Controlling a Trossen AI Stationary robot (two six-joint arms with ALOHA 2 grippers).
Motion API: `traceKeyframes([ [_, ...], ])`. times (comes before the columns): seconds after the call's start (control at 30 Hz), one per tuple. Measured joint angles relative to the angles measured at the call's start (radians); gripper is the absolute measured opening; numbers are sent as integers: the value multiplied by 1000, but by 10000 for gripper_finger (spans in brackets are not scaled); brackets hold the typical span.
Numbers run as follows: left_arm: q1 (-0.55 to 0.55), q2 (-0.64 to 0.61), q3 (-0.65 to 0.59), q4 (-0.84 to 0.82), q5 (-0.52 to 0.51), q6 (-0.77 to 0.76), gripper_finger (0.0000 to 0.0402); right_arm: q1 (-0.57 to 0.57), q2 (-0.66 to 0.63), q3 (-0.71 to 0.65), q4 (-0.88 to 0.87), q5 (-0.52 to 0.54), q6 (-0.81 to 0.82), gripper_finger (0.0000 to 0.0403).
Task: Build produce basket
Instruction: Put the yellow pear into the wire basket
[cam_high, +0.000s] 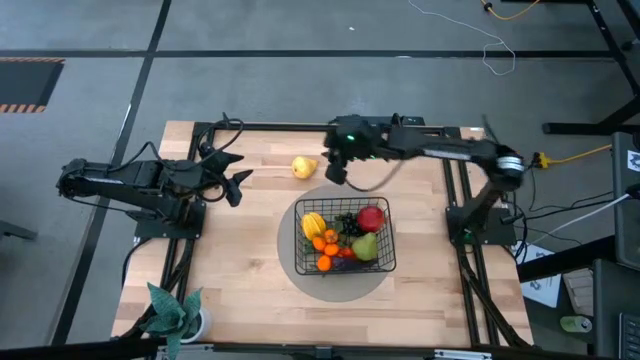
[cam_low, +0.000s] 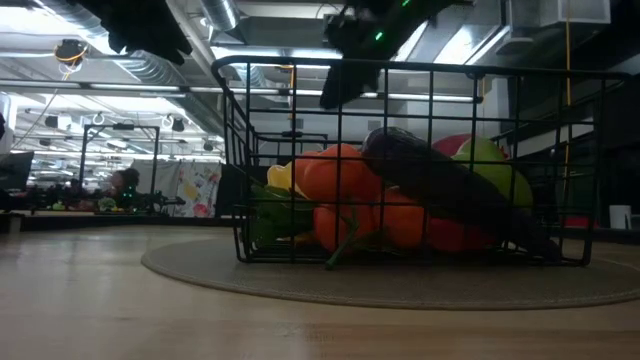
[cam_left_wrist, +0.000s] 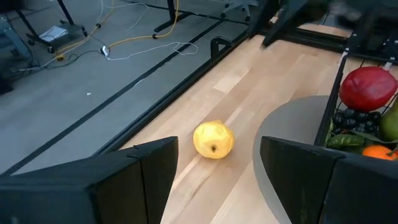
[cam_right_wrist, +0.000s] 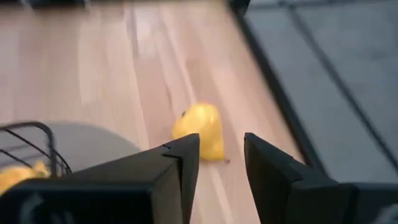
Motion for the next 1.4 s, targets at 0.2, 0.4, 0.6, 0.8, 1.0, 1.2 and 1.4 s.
traceKeyframes([
  [0.2, 0, 0, 0, 0, 0, 18, 218, -63, 212, 157, -138, -136, -43, 117],
  [0.4, 0, 0, 0, -2, 0, 50, 218, -84, 357, 238, -83, -6, 37, 117],
  [0.6, 0, 0, 0, -2, 0, 50, 218, -75, 497, 343, -111, 290, 61, 117],
  [0.8, 0, 0, 0, -2, 0, 50, 218, -73, 572, 452, -212, 211, 63, 117],
  [1.0, 0, 0, 0, -3, 0, 50, 218, -72, 586, 481, -269, 81, 61, 117],
  [1.2, 0, 0, 0, -4, 0, 50, 218, -68, 586, 481, -297, -52, 64, 117],
  [1.4, 0, 0, 0, -4, 0, 49, 218, -40, 586, 481, -316, -83, 63, 117],
])
